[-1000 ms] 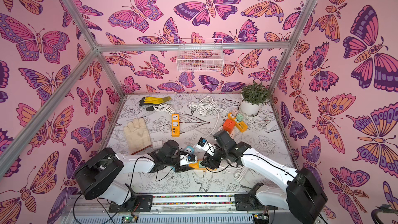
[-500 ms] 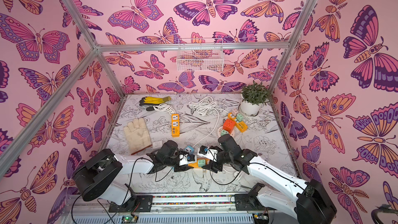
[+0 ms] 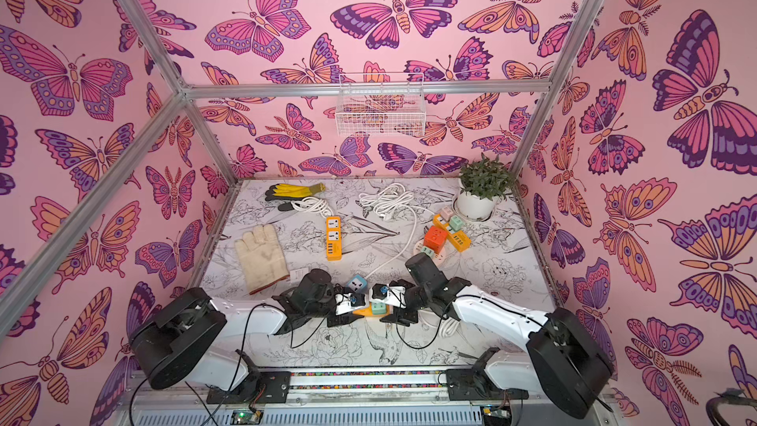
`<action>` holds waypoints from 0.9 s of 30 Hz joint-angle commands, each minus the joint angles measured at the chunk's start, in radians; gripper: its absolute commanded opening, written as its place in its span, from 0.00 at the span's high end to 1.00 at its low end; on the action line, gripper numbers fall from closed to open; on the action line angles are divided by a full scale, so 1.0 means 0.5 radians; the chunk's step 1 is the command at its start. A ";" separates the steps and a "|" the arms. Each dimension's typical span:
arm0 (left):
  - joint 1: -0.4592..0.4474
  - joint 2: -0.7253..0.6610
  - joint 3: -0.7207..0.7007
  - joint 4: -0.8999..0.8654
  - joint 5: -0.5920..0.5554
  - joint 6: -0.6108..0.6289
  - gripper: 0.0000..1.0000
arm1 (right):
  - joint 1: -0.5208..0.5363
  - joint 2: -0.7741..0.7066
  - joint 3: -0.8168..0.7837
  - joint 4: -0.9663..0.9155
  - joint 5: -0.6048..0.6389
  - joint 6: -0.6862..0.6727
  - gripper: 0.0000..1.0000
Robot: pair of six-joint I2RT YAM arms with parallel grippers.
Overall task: Pull the plug off the socket
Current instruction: Remove the plug from the socket.
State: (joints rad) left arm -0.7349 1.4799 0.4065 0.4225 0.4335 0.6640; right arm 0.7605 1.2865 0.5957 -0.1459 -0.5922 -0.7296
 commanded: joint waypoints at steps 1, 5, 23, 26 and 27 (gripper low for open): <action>0.031 0.008 -0.017 0.017 -0.022 -0.042 0.47 | -0.011 0.072 0.092 -0.016 -0.012 -0.078 0.36; 0.031 0.036 -0.011 0.018 -0.008 -0.044 0.48 | -0.002 0.148 0.126 0.065 -0.018 -0.088 0.39; 0.031 0.041 -0.006 0.017 -0.012 -0.046 0.48 | 0.021 0.272 0.316 -0.251 -0.091 -0.191 0.73; 0.031 0.052 -0.004 0.018 -0.011 -0.045 0.48 | 0.021 0.256 0.338 -0.260 -0.089 -0.138 0.78; 0.031 0.056 -0.001 0.016 -0.007 -0.046 0.48 | 0.021 0.245 0.348 -0.269 -0.077 -0.112 0.80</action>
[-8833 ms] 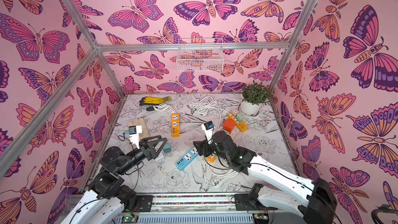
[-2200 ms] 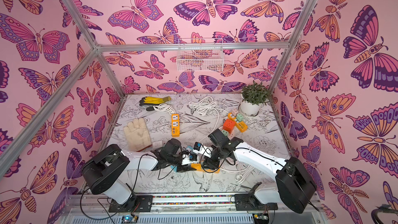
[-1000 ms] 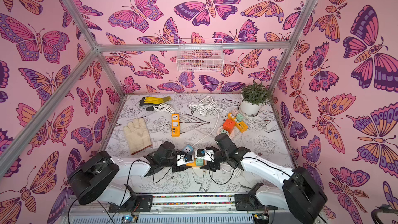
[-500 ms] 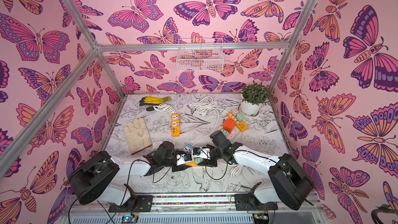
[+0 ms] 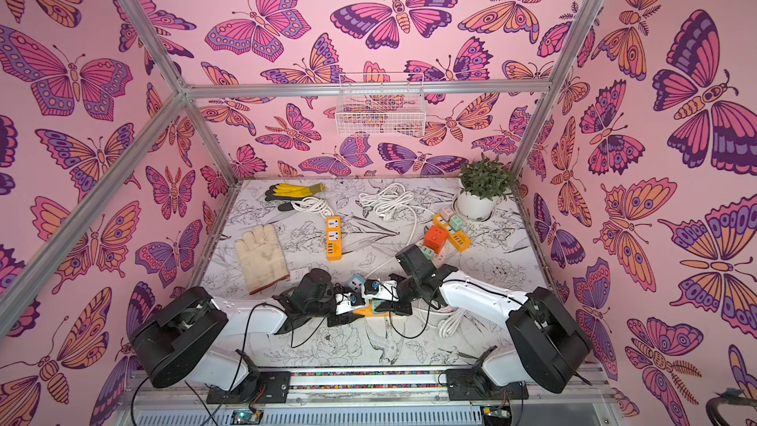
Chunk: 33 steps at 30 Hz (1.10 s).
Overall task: Pull the plug off the socket
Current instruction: Remove the plug from the socket.
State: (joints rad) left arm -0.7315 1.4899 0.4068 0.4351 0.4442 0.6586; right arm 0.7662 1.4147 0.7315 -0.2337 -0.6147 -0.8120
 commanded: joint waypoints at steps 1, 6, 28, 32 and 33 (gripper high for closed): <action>0.024 0.042 -0.002 -0.006 -0.025 -0.035 0.48 | 0.002 -0.024 0.087 -0.080 -0.012 0.109 0.80; 0.023 0.042 -0.004 -0.008 -0.026 -0.035 0.48 | -0.143 -0.017 0.100 -0.082 -0.143 0.248 0.81; 0.023 0.043 -0.001 -0.010 -0.031 -0.036 0.48 | -0.005 -0.323 -0.137 0.093 0.108 0.392 0.83; 0.024 0.047 0.002 -0.011 -0.029 -0.035 0.48 | 0.196 -0.453 -0.349 0.368 0.125 0.272 0.82; 0.024 0.048 0.002 -0.011 -0.029 -0.035 0.48 | 0.240 -0.449 -0.360 0.431 0.141 0.263 0.82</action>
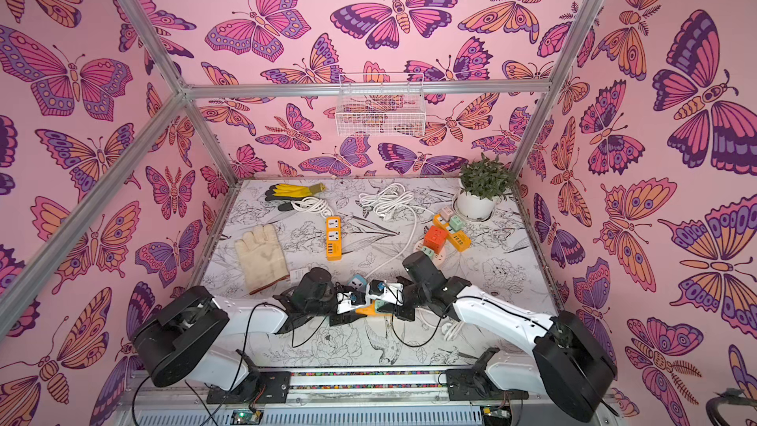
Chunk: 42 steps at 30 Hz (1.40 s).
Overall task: Pull the plug off the socket
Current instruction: Remove the plug from the socket.
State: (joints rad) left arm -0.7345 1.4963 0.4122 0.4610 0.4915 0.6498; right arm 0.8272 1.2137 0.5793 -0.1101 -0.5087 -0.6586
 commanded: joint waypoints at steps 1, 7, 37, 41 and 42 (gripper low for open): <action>0.030 0.036 -0.008 -0.062 -0.120 -0.017 0.48 | 0.156 -0.019 -0.032 0.204 -0.047 -0.040 0.82; 0.030 0.037 -0.011 -0.065 -0.121 -0.017 0.48 | 0.123 0.261 0.358 -0.114 0.147 0.147 0.84; 0.030 0.014 -0.005 -0.065 -0.017 -0.058 0.36 | -0.069 -0.538 -0.067 -0.025 0.170 0.513 0.83; 0.024 -0.016 0.007 -0.057 0.091 -0.201 0.18 | -0.169 -0.790 -0.151 0.041 0.101 0.797 0.82; 0.022 -0.038 0.013 -0.057 0.088 -0.255 0.15 | -0.190 -0.831 -0.155 0.035 0.099 0.863 0.82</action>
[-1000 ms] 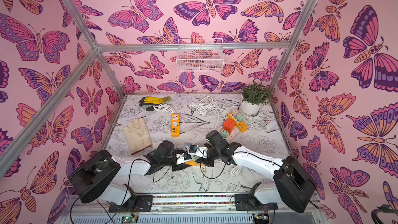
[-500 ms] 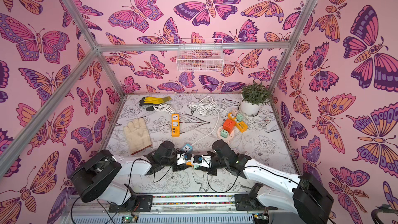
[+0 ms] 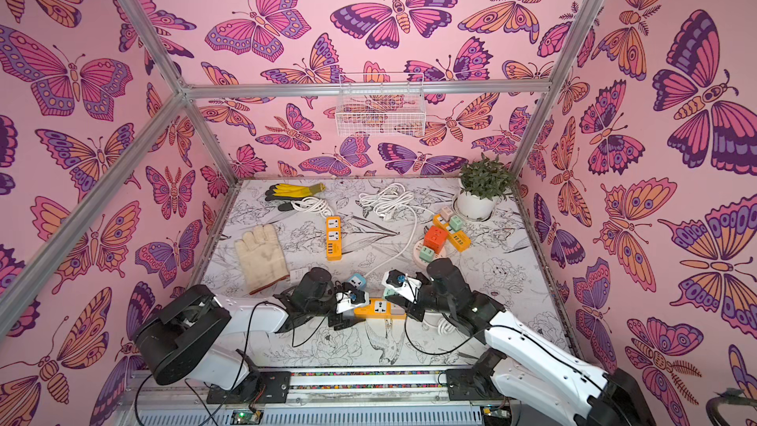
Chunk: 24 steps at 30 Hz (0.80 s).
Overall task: Pull the plug off the socket
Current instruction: Remove the plug from the socket, then place the plug at the center of the board.
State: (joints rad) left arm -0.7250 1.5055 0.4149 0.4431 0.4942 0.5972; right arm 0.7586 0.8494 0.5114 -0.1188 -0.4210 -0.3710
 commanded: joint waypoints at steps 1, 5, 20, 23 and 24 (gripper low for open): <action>0.005 -0.079 0.011 -0.021 0.084 -0.191 0.13 | -0.073 -0.138 -0.024 0.049 -0.084 0.334 0.82; 0.011 -0.371 -0.004 -0.021 0.026 -0.445 0.12 | -0.175 -0.253 -0.057 0.103 -0.107 0.558 0.82; 0.545 -1.708 0.145 -0.686 -0.630 -2.273 0.00 | -0.244 0.442 0.090 1.103 -0.351 1.448 0.81; 0.545 -1.774 0.169 -0.734 -0.620 -2.302 0.00 | -0.157 0.718 0.254 1.157 -0.328 1.567 0.82; 0.545 -1.793 0.180 -0.755 -0.620 -2.300 0.01 | -0.118 0.796 0.296 1.180 -0.323 1.566 0.82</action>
State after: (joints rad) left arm -0.4576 0.6338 0.4774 0.1371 0.1852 -0.4648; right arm 0.6582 1.1809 0.5865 0.3569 -0.5629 0.3183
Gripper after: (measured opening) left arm 0.994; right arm 0.320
